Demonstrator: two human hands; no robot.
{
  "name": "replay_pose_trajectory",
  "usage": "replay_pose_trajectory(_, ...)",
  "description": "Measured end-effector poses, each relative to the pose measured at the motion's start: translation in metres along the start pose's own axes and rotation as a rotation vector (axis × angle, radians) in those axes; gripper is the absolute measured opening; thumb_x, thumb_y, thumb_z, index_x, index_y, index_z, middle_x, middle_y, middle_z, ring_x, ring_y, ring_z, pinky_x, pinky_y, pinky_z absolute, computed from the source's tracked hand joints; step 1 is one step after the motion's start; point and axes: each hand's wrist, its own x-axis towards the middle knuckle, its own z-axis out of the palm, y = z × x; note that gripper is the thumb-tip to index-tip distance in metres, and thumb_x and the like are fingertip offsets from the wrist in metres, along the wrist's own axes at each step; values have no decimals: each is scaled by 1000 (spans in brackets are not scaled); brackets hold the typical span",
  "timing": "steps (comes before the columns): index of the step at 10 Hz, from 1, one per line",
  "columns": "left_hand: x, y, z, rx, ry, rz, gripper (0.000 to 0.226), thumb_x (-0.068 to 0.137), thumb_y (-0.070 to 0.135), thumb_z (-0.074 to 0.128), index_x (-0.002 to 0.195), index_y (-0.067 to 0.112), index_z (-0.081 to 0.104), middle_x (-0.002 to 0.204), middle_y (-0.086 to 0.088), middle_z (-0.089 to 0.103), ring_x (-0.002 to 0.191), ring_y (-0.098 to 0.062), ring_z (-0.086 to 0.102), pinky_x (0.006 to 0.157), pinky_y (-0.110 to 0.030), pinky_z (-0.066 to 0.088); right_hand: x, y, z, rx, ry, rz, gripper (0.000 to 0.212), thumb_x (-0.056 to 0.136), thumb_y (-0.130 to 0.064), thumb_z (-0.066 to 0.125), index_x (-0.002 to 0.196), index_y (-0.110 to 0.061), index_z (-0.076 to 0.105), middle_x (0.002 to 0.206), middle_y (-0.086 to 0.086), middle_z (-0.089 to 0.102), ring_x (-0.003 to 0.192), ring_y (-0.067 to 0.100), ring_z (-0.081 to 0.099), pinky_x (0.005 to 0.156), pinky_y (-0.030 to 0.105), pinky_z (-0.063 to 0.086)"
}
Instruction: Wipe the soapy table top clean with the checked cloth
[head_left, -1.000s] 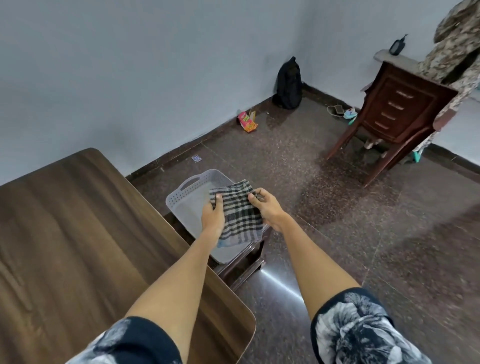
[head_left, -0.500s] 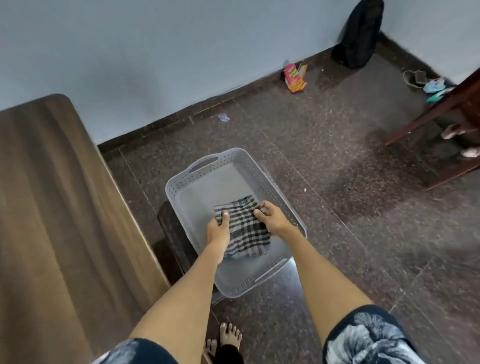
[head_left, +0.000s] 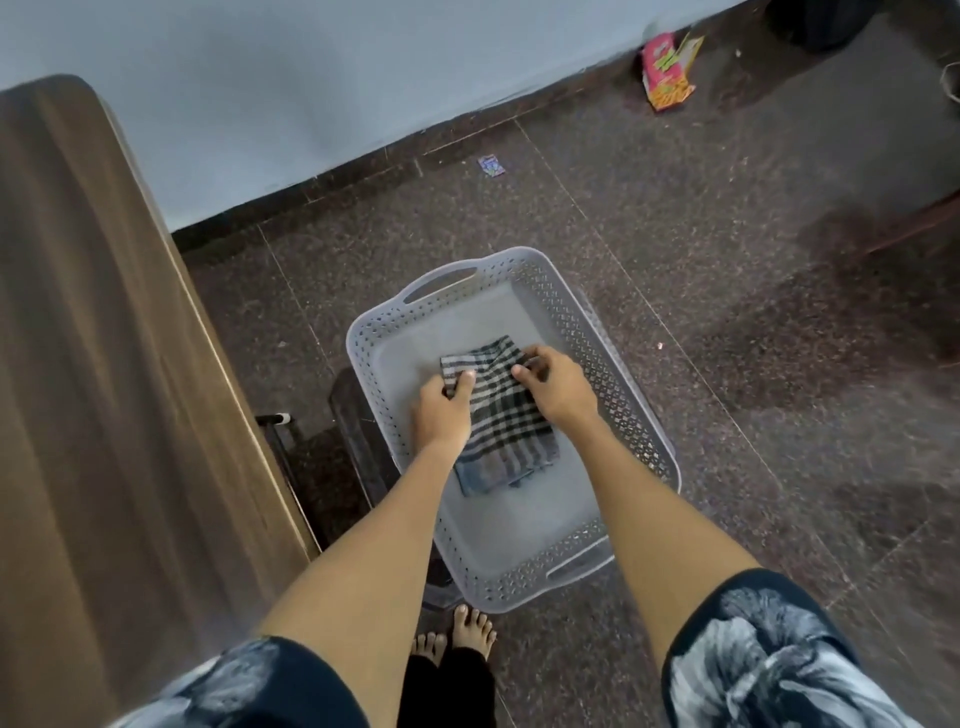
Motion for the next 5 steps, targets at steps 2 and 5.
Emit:
replay_pose_trajectory(2, -8, 2, -4, 360, 181, 27, 39, 93, 48, 42, 102, 14, 57, 101, -6, 64, 94, -30, 60, 79, -45, 50, -13, 4, 12, -81, 134, -97, 28, 96, -37, 45, 122, -27, 50, 119, -3, 51, 108, 18, 52, 80, 37, 47)
replay_pose_trajectory(5, -39, 15, -23, 400, 96, 190, 27, 99, 24, 38, 118, 10, 51, 113, -8, 59, 98, -24, 58, 72, -33, 44, -57, 17, -4, -294, 146, -197, 42, 101, -25, 31, 142, -16, 36, 146, 3, 35, 133, 24, 35, 103, 44, 37)
